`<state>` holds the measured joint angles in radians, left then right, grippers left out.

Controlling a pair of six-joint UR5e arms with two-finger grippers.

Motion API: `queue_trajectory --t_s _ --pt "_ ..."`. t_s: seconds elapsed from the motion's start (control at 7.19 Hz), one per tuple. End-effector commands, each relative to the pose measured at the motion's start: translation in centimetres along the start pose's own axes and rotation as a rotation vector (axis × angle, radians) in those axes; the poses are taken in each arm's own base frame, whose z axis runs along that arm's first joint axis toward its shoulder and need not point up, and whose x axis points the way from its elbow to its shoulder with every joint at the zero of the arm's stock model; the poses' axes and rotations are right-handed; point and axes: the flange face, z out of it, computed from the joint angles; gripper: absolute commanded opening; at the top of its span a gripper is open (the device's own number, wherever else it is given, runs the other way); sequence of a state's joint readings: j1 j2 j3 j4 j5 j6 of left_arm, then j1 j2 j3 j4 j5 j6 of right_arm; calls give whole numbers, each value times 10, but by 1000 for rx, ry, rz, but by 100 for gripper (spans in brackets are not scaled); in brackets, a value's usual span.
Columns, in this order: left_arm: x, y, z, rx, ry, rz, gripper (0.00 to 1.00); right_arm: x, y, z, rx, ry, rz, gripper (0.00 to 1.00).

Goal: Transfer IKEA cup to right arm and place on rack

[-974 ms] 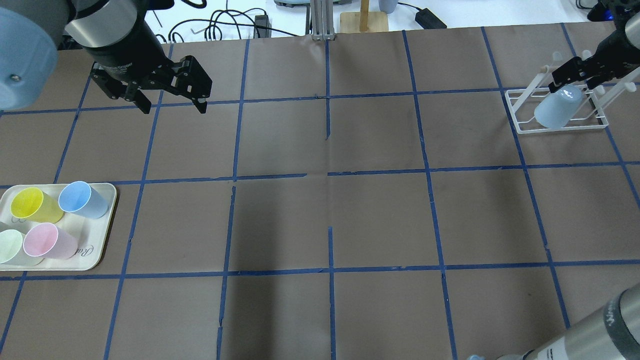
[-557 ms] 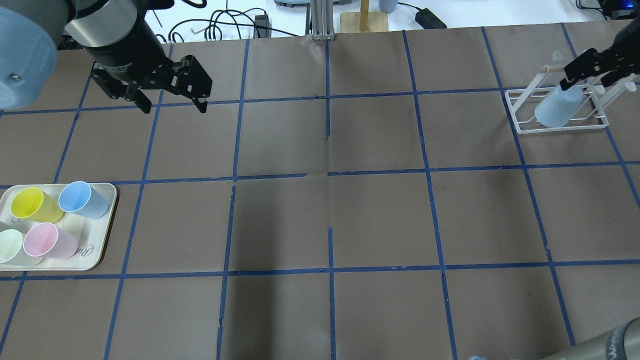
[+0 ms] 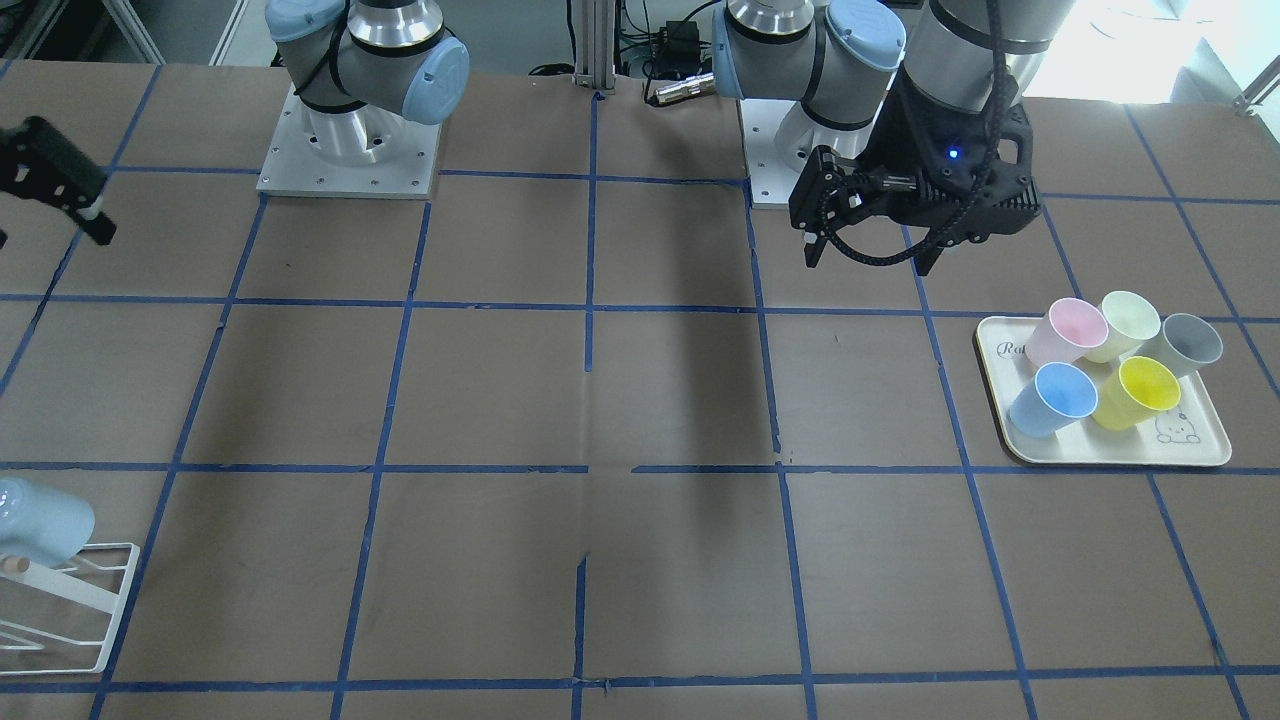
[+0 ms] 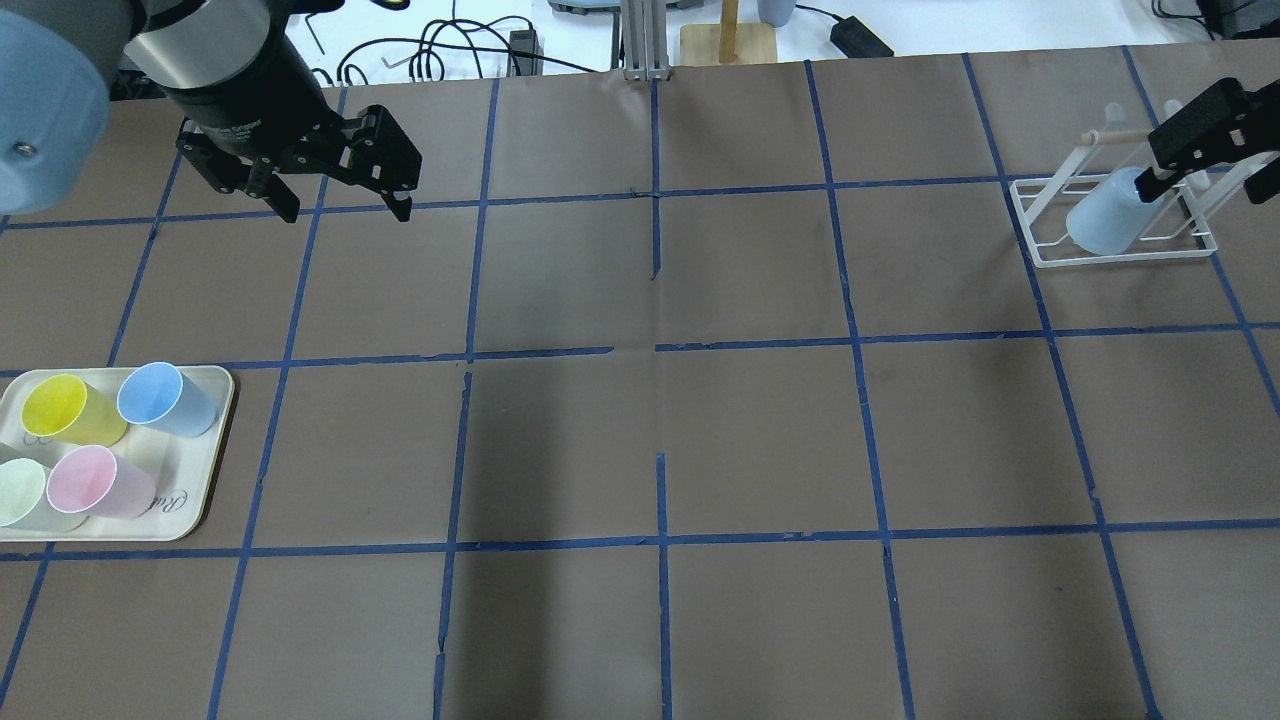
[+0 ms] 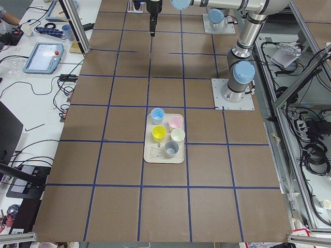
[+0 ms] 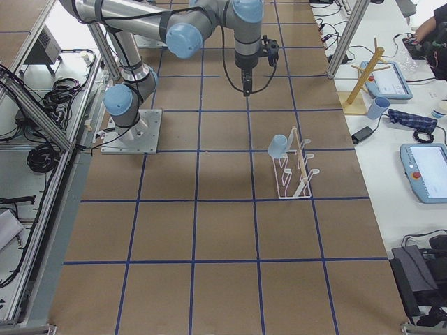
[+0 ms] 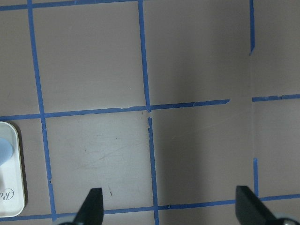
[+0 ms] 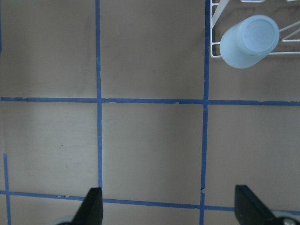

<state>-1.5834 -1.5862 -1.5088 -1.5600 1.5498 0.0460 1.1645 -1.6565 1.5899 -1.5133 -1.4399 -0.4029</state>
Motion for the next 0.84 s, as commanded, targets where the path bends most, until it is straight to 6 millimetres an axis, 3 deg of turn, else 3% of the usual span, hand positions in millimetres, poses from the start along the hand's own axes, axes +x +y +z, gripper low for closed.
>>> queue_trajectory --t_s 0.0,0.28,0.56,0.7 --pt "0 1 1 -2 1 0 100 -79 45 -2 -19 34 75 100" --pt "0 0 0 -1 2 0 100 -117 76 23 -53 80 98 100" --pt "0 0 0 1 3 0 100 -161 86 26 -54 84 95 100" --pt "0 0 0 1 4 0 100 -164 88 24 -59 83 89 100"
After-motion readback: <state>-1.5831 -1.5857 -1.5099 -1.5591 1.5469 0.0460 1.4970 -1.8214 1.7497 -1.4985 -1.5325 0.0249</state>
